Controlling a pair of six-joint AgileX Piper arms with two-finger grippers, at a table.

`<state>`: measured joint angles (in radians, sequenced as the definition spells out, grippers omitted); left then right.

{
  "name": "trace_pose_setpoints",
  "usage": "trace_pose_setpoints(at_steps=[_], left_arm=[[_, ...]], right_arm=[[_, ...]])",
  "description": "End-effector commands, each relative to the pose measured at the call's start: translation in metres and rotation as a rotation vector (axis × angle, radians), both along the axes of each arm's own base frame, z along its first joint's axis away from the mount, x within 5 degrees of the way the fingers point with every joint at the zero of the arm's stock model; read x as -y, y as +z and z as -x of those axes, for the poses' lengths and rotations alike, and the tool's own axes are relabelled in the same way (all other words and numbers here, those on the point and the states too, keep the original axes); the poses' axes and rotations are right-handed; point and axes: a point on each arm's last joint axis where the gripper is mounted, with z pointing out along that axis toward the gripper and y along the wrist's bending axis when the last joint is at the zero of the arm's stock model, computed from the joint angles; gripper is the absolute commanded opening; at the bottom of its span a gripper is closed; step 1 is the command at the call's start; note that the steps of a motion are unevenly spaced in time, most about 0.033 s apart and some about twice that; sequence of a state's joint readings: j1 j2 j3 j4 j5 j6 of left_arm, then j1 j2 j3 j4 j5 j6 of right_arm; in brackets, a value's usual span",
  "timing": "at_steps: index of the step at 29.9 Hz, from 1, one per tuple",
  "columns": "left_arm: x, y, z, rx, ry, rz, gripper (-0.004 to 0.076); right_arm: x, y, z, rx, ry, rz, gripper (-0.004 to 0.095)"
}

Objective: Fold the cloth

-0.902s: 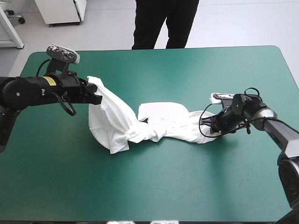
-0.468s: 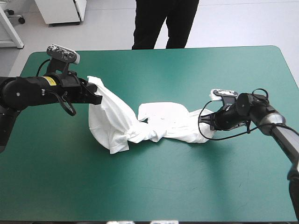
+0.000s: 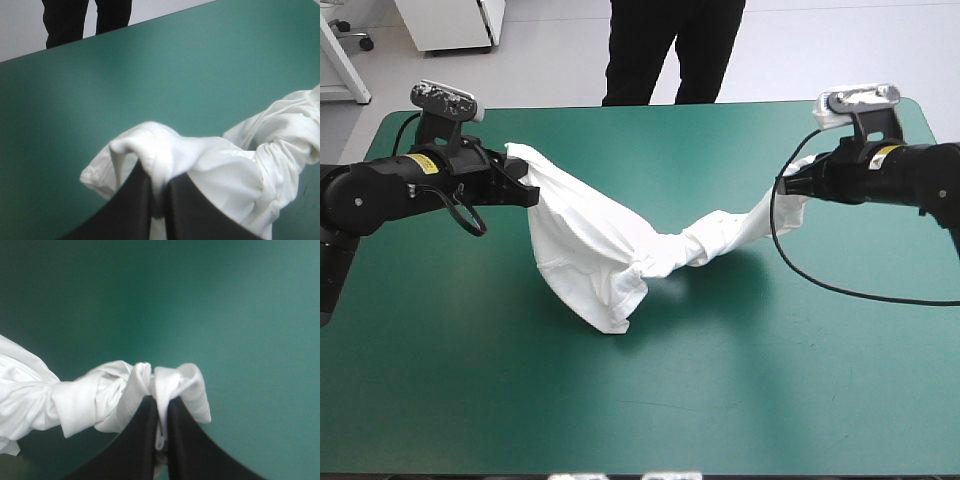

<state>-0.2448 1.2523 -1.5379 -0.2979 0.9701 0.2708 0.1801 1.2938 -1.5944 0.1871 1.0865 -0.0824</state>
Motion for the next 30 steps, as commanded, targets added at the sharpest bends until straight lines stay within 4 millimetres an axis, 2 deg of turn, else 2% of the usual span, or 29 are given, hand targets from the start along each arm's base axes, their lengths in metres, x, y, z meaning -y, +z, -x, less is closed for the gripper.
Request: trace_pose_setpoints(at_steps=[1, 2, 8, 11, 14, 18, 24, 27, 29, 30], left_arm=[[-0.002, 0.036, 0.011, 0.181, 0.021, 0.091, -0.0009], [-0.003, 0.042, 0.013, 0.205, 0.023, 0.099, -0.0009], [-0.007, 0.079, 0.028, 0.338, 0.025, 0.126, -0.0009], [-0.01, 0.096, 0.037, 0.399, 0.024, 0.143, -0.0009], [-0.012, 0.11, 0.047, 0.436, 0.018, 0.149, -0.0009], [-0.014, 0.114, 0.065, 0.361, -0.024, 0.098, -0.0009], [-0.031, 0.107, 0.106, 0.38, 0.034, -0.035, -0.0009], [-0.035, 0.089, 0.116, 0.321, 0.047, -0.08, -0.0009], [-0.033, 0.071, 0.114, 0.233, 0.036, -0.108, -0.0009], [-0.032, 0.057, 0.109, 0.162, 0.034, -0.131, -0.0009]], right_arm=[[0.004, 0.058, 0.025, 0.224, 0.012, -0.025, -0.0017], [0.005, 0.072, 0.032, 0.276, 0.011, -0.034, -0.0017], [0.011, 0.121, 0.061, 0.47, 0.008, -0.07, -0.0017], [0.013, 0.137, 0.073, 0.533, 0.009, -0.082, -0.0017], [0.014, 0.143, 0.081, 0.551, 0.013, -0.083, -0.0017], [0.016, 0.139, 0.094, 0.485, 0.028, -0.061, -0.0016], [0.027, 0.121, 0.135, 0.461, -0.002, -0.017, -0.0015], [0.032, 0.1, 0.146, 0.407, -0.022, 0.007, -0.0015], [0.032, 0.083, 0.146, 0.346, -0.025, 0.019, -0.0015], [0.031, 0.07, 0.139, 0.284, -0.028, 0.025, -0.0015]])
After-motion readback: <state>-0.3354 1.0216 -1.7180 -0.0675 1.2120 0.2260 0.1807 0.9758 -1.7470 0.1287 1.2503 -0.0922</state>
